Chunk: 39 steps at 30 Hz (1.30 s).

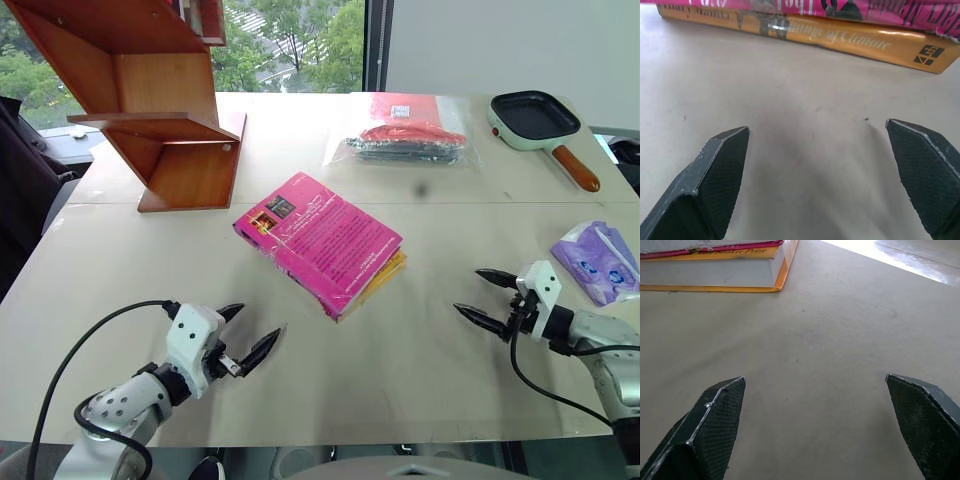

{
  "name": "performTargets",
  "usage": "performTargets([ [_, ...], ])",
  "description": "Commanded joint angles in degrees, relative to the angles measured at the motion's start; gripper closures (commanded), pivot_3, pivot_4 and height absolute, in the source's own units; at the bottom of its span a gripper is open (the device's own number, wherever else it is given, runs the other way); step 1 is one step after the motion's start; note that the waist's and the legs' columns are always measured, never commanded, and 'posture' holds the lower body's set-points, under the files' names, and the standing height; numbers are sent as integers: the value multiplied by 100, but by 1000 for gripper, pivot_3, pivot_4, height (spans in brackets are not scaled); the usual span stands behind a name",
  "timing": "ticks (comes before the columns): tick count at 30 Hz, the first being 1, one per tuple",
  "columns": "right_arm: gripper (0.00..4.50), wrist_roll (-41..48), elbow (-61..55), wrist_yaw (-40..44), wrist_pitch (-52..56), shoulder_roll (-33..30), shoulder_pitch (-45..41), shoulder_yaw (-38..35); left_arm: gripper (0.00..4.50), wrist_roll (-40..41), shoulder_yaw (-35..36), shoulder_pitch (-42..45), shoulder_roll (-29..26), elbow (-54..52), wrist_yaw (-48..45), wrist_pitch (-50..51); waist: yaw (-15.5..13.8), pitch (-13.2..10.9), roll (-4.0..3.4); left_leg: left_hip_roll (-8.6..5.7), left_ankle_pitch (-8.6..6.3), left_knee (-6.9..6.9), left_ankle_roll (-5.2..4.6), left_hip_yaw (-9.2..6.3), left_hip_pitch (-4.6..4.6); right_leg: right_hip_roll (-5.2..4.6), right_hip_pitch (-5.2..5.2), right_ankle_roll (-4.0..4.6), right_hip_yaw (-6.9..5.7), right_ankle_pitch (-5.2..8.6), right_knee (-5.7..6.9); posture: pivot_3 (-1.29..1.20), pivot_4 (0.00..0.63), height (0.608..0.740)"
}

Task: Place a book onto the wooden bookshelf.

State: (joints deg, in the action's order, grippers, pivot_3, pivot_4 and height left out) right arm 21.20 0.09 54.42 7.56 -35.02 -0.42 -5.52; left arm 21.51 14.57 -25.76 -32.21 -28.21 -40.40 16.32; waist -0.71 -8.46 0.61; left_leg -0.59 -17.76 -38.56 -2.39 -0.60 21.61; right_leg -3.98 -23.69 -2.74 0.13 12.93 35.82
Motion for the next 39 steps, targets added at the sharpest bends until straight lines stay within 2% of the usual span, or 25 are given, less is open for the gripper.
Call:
performTargets([
  [1,571,66,-13,-53,69,54,-206,-47,0,222,262,-13,-170,-103,-304,-179,1,0,0,0,0,-2,-1,0,0,1,0,0,0,0,2,0,150,740],
  [3,1333,145,71,-79,199,178,-540,9,0,470,547,-40,-389,-169,-621,-166,17,-1,1,0,-1,-5,-1,-2,-1,6,2,0,-2,0,3,0,150,740],
  [9,4299,-303,1059,-171,215,697,-2040,568,0,1187,1396,253,-866,57,-1221,-112,130,-10,7,6,7,-9,8,-7,-10,34,9,9,-5,-6,10,0,150,740],
  [10,4440,-366,1233,-183,186,784,-2235,643,0,1302,1489,294,-894,91,-1296,-81,138,-12,7,6,8,-9,9,-7,-11,36,10,9,-5,-6,10,0,150,740],
  [16,4440,-835,2834,-221,-415,1512,-3780,996,0,1664,1997,-3,-1220,225,-2063,32,185,-16,3,7,24,-8,38,-1,-2,39,-3,-14,-1,-20,8,0,150,740],
  [21,4440,-960,3629,42,-769,1892,-4499,1104,0,1736,2269,-210,-1230,302,-2294,47,168,-17,2,6,23,0,40,-6,10,34,-13,-14,-9,-19,4,0,150,740],
  [26,4440,-988,3473,387,-805,2103,-4557,1294,0,1683,2277,-330,-1140,279,-2317,11,178,-17,2,4,23,2,41,-12,12,25,-12,-14,-15,-19,3,0,150,740],
  [32,4440,-995,2651,590,-558,2198,-4178,1574,0,1816,2321,-241,-921,275,-2222,-51,187,-18,1,5,26,4,46,-25,10,3,-13,-13,-24,-20,10,0,150,740],
  [39,4440,-982,2042,523,-264,2216,-3839,1696,0,1769,2233,-266,-731,359,-2248,-156,188,-17,2,2,27,4,49,-33,10,-2,-12,-12,-28,-21,12,0,150,740],
])
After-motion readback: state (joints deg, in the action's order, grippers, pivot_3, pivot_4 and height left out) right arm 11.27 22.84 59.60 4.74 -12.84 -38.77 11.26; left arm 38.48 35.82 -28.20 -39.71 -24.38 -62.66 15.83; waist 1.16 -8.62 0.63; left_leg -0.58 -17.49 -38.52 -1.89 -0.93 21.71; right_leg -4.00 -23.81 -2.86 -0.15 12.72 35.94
